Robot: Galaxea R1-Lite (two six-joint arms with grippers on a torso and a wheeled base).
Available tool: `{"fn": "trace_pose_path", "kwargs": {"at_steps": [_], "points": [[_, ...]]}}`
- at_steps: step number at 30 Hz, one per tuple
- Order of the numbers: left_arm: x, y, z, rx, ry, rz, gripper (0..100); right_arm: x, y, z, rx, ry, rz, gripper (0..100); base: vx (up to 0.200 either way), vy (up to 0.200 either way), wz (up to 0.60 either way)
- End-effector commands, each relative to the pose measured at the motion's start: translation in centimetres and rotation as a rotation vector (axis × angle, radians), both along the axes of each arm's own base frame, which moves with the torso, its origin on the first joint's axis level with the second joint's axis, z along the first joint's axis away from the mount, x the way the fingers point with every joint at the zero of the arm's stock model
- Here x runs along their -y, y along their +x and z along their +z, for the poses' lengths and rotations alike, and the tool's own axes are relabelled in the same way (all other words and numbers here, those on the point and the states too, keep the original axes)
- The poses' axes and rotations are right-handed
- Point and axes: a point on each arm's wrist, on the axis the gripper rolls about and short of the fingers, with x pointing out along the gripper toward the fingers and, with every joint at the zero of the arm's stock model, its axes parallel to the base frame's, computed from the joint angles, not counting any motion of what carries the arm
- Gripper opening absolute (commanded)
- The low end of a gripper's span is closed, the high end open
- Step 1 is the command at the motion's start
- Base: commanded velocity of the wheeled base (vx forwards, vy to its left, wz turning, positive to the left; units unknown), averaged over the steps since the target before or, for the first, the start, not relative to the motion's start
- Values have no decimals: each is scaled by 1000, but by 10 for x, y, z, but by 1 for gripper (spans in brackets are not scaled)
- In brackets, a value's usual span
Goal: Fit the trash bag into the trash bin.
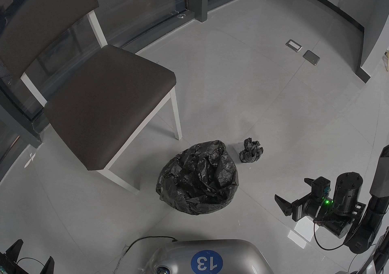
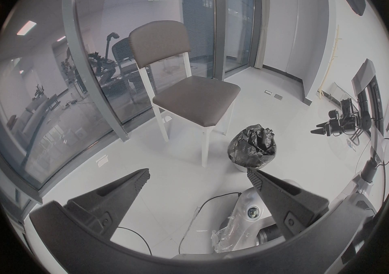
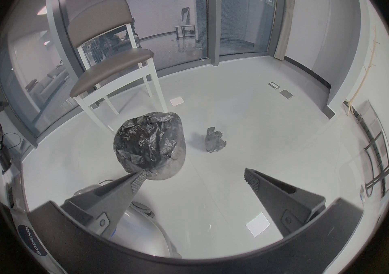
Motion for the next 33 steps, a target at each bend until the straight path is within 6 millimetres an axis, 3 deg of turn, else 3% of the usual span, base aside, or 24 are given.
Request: {"fn": "trace_pose_path", "kwargs": {"at_steps": [1,8,20,23,26,32,33], "points": [[0,-1,-1,3,-2,-1,100,1,-1,2,14,7,-2,100,0,-200,0],[0,-1,-1,3,-9,10,100,3,-4,-1,-9,-1,-3,100,0,-29,0],[-1,-1,-1,3,-8,35,100,1,-4,-1,-7,0,6,100,200,0,0],[-1,-1,-1,3,-10,36,100,1,-2,-2,-7,1,4,100,0,0,0],[-1,-1,-1,3,-13,36,100,0,3,-6,-16,-2,1,100,0,0,0],[-1,-1,0,5,-52,49,100,-21,54,-27,25,18,-8,100,0,0,0],[-1,-1,0,5,-52,49,100,-21,54,-27,25,18,-8,100,0,0,0]]}}
